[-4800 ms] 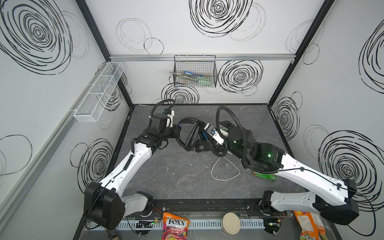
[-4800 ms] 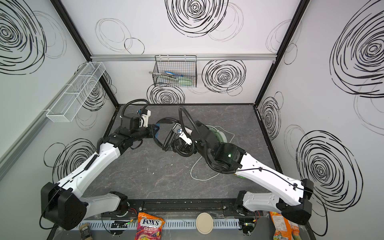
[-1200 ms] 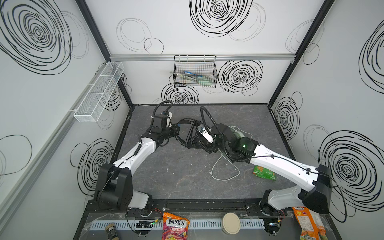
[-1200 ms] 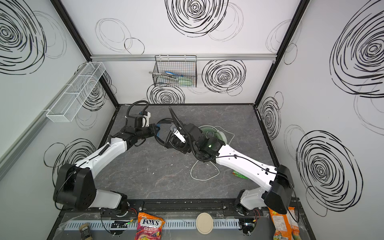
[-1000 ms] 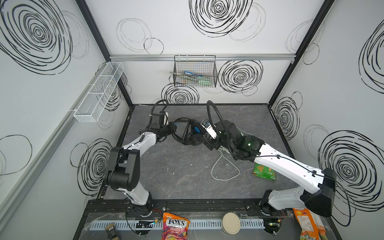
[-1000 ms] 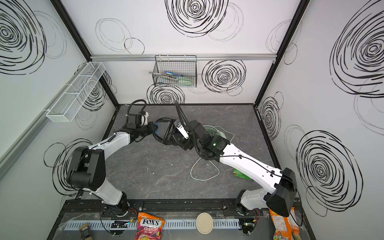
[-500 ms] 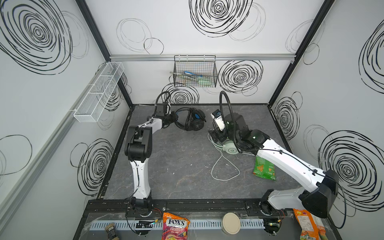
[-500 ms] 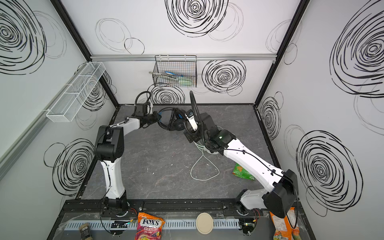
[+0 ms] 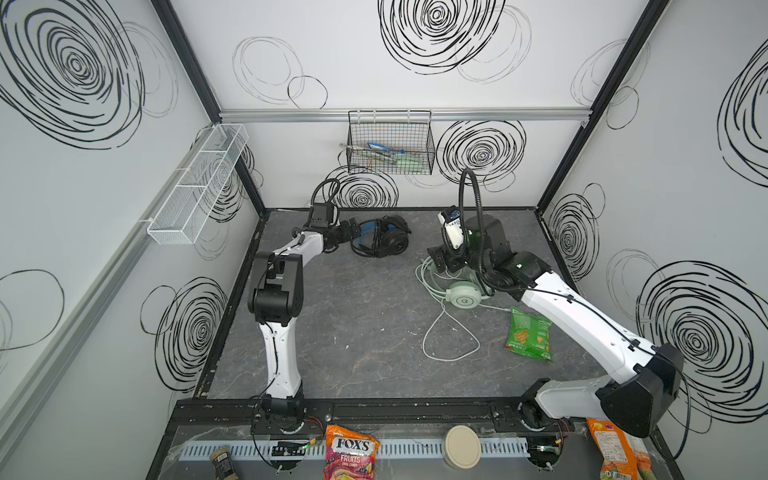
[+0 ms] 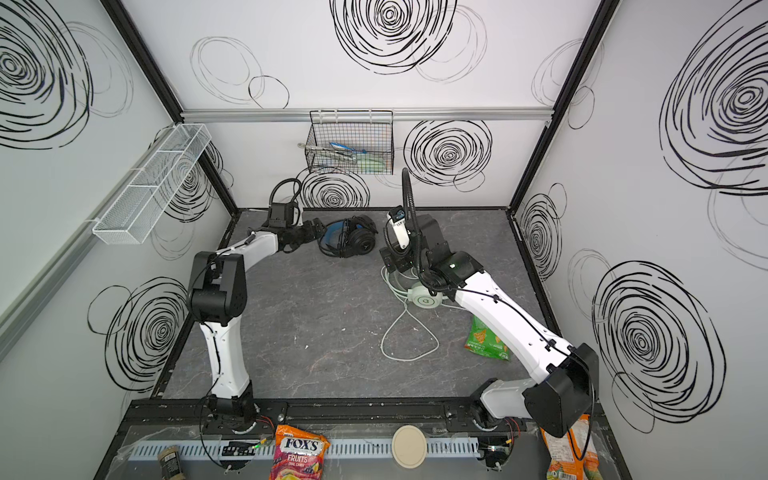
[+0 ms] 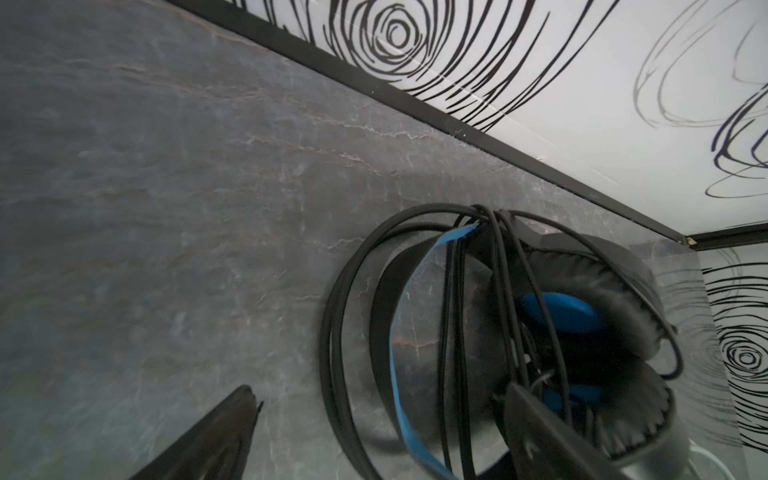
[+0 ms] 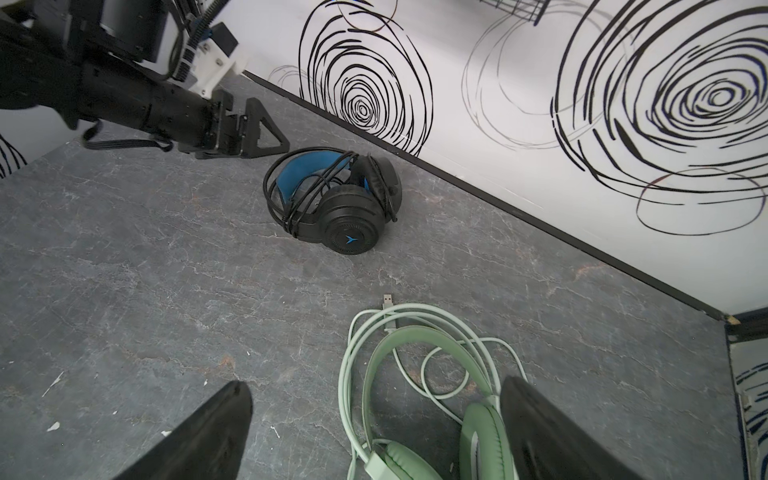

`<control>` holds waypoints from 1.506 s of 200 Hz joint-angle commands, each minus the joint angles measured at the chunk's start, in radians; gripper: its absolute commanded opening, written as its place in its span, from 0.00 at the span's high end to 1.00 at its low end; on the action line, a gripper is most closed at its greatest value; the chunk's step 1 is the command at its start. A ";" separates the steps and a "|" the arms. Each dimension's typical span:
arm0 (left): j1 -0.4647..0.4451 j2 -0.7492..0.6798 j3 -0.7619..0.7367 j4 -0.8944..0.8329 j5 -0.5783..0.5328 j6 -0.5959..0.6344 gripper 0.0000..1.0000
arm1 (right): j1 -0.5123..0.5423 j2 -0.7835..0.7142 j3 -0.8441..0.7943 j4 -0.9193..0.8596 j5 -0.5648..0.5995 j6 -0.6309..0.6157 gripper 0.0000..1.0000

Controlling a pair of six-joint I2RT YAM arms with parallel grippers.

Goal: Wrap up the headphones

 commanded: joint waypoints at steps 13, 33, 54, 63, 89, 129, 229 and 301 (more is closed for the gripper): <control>-0.038 -0.242 -0.124 -0.101 -0.138 0.104 0.04 | -0.076 -0.016 -0.019 -0.037 0.004 0.112 0.03; -0.110 -0.382 -0.252 -0.116 -0.134 0.100 0.04 | -0.157 -0.005 -0.027 -0.052 -0.023 0.172 0.03; -0.233 -0.497 -0.366 -0.112 -0.085 0.064 0.04 | -0.254 -0.008 -0.069 -0.052 -0.065 0.234 0.03; -0.296 -0.517 -0.390 -0.105 -0.059 0.033 0.04 | -0.281 -0.013 -0.099 -0.049 -0.080 0.258 0.03; -0.464 -0.481 -0.361 -0.055 -0.033 -0.090 0.04 | -0.319 -0.024 -0.175 -0.038 -0.111 0.307 0.03; -0.587 -0.223 -0.114 -0.099 -0.142 -0.100 0.04 | -0.331 -0.061 -0.230 -0.035 -0.088 0.303 0.03; -0.623 0.218 0.365 -0.347 -0.262 -0.011 0.27 | -0.364 -0.120 -0.278 -0.022 -0.062 0.286 0.03; -0.662 0.293 0.389 -0.380 -0.310 0.034 0.32 | -0.369 -0.137 -0.288 -0.021 -0.052 0.280 0.03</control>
